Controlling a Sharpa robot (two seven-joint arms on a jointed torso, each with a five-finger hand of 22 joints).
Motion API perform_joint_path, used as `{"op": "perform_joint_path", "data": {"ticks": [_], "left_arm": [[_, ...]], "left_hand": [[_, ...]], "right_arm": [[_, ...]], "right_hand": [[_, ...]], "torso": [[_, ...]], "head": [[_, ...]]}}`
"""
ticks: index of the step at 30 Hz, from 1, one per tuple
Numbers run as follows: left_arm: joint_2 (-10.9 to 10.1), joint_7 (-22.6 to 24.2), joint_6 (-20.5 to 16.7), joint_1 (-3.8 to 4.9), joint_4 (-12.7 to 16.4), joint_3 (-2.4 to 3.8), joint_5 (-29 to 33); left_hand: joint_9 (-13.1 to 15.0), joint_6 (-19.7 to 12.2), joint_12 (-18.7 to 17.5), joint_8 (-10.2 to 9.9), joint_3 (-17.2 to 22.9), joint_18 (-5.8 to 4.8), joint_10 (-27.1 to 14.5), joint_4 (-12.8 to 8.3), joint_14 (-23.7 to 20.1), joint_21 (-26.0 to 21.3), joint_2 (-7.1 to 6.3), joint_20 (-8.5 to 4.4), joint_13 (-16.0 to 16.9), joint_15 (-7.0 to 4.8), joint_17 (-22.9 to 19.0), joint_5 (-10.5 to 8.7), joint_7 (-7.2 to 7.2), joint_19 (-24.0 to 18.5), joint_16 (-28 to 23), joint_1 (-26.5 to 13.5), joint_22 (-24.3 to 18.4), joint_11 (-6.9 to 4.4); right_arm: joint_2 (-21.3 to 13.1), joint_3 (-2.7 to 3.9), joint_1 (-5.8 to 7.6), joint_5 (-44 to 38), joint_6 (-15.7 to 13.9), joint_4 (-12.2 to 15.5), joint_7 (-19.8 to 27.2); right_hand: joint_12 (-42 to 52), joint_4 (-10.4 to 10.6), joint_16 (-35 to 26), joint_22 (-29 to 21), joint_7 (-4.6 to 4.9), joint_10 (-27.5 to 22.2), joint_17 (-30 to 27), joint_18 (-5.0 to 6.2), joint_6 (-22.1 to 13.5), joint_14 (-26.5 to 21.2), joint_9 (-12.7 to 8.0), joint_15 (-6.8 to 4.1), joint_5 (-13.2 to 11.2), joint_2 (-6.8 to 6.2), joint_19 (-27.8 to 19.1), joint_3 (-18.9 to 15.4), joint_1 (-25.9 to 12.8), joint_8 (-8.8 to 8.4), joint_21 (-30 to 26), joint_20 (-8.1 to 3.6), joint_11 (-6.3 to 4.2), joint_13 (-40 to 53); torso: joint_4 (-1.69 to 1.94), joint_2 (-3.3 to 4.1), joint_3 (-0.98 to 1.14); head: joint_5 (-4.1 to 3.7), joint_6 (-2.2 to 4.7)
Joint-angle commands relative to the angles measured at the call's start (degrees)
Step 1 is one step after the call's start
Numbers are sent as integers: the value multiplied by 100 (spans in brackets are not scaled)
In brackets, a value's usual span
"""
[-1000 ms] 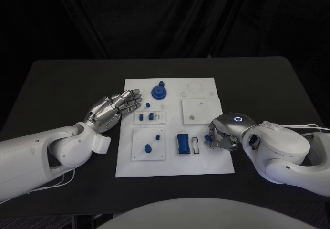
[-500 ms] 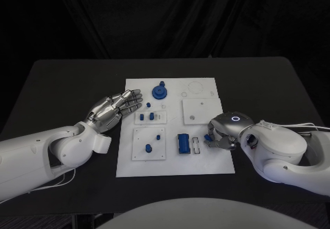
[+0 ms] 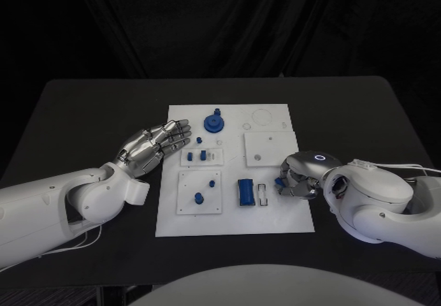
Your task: Assemble the parts on the task board
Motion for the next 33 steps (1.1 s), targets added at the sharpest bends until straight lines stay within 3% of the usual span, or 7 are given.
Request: {"op": "perform_joint_path", "data": {"ticks": [1, 10, 21, 26, 33], "left_arm": [[8, 49, 107, -13, 4, 4, -9], [13, 46, 126, -24, -3, 4, -9], [22, 34, 134, -37, -18, 4, -9], [33, 29, 139, -41, -22, 4, -9], [30, 26, 139, -45, -20, 4, -9]], "left_hand": [[9, 40, 19, 24, 30, -73, 28, -8, 3, 33, -34, -3, 9, 51, 8, 18, 538, 22, 35, 17, 6, 24], [8, 41, 21, 28, 39, -80, 35, -9, 3, 33, -35, -4, 9, 57, 7, 19, 544, 24, 39, 12, 6, 32], [9, 49, 35, 32, 46, -84, 45, -6, 4, 33, -30, -4, 11, 60, 7, 18, 550, 25, 44, 4, 6, 39], [9, 48, 36, 32, 47, -85, 46, -5, 3, 33, -30, -4, 11, 61, 7, 17, 551, 26, 41, 3, 6, 40], [9, 48, 36, 32, 47, -85, 46, -5, 3, 33, -30, -4, 11, 61, 7, 17, 551, 26, 41, 3, 6, 40]], "right_arm": [[-43, -62, -56, 1239, -367, -37, -42], [-157, -60, -54, 2632, -1101, 79, 321], [-214, -59, -52, 3142, -1755, 252, 715], [-187, -59, -53, 3175, -1867, 288, 783], [-120, -60, -54, 3175, -1677, 268, 676]], "right_hand": [[9, -279, 14, 1138, -1, 608, 1509, -32, 52, 591, -2388, 4, 9, -50, 149, 315, -10, 35, 30, 10, -4, 1509], [9, -259, 14, 1145, -44, 608, 1509, -36, 83, 591, -2322, -25, -162, -75, 164, 372, -82, 140, 59, -16, -40, 1509], [9, -321, 14, 1176, -80, 608, 1509, -59, 103, 591, -2263, -62, -141, -133, 216, 446, -74, 233, 173, -52, -77, 1509], [9, -332, 14, 1178, -81, 608, 1509, -61, 90, 591, -2255, -66, -160, -148, 223, 457, -83, 242, 184, -59, -79, 1509], [9, -331, 14, 1172, -76, 608, 1509, -58, 54, 591, -2248, -66, -259, -141, 221, 483, -121, 247, 170, -65, -77, 1509]], "torso": [[-4, 1, -1], [-4, 4, 4], [2, -4, 2], [4, -3, 4], [-5, -1, -2]], "head": [[4, 1], [19, 1], [1, 1], [20, 1], [39, 1]]}}
